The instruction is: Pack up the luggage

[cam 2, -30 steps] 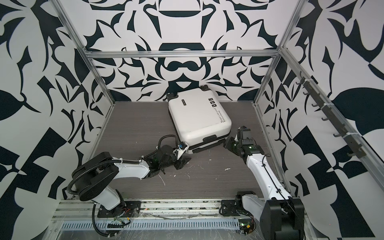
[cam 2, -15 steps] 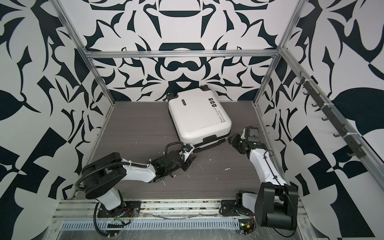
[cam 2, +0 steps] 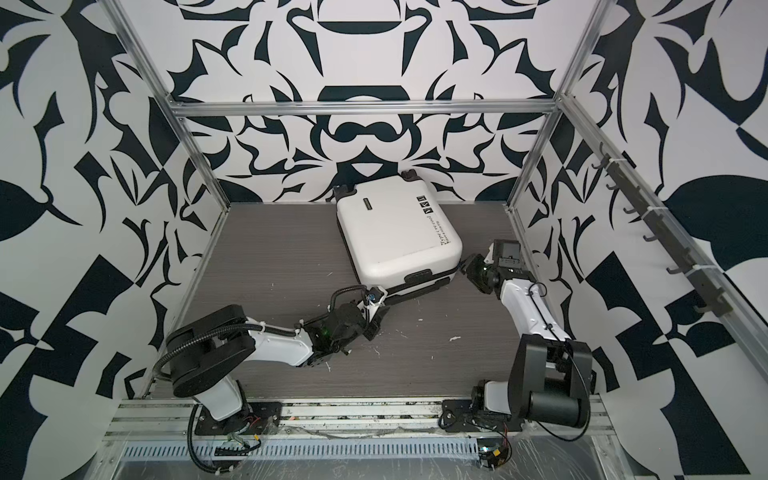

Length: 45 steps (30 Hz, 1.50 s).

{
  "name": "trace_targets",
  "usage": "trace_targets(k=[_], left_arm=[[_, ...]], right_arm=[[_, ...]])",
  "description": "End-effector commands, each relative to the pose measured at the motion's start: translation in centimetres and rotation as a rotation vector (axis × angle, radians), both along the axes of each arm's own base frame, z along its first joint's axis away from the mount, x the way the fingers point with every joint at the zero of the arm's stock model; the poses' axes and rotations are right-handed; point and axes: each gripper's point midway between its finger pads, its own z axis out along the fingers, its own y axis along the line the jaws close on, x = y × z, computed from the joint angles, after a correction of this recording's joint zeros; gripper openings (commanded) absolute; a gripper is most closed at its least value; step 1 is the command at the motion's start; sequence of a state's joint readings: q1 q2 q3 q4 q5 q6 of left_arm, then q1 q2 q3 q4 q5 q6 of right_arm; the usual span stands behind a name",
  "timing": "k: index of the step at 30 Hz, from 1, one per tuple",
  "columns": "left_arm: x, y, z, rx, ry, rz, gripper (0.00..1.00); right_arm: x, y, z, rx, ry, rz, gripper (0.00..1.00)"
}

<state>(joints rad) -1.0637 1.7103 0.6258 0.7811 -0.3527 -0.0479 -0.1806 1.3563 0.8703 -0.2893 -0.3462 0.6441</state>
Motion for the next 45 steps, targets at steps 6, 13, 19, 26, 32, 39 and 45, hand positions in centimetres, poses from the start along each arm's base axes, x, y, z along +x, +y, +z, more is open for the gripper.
trace_targets(k=[6, 13, 19, 26, 32, 39, 45], left_arm=[[4.7, 6.6, 2.1, -0.078, -0.028, 0.24, 0.48], [5.1, 10.7, 1.8, -0.094, 0.001, 0.285, 0.56], [3.8, 12.2, 1.1, -0.145, 0.059, 0.175, 0.68], [1.4, 10.3, 0.5, -0.18, 0.017, -0.021, 0.73], [2.4, 10.1, 0.8, -0.257, -0.012, -0.041, 0.7], [4.1, 12.0, 0.5, -0.265, -0.021, 0.039, 0.66], [4.8, 14.1, 0.3, -0.213, -0.03, 0.127, 0.63]], right_arm=[[3.0, -1.0, 1.8, 0.06, -0.085, -0.041, 0.56], [5.8, 1.8, 1.0, 0.168, -0.087, 0.075, 0.53], [6.1, 4.1, 0.2, 0.151, -0.068, 0.134, 0.52], [5.4, 6.4, 0.1, 0.141, -0.073, 0.18, 0.51], [3.6, 8.2, 0.4, 0.118, -0.079, 0.211, 0.51], [1.5, 8.5, 0.7, 0.095, -0.085, 0.215, 0.51], [0.4, 8.3, 0.8, 0.068, -0.082, 0.225, 0.51]])
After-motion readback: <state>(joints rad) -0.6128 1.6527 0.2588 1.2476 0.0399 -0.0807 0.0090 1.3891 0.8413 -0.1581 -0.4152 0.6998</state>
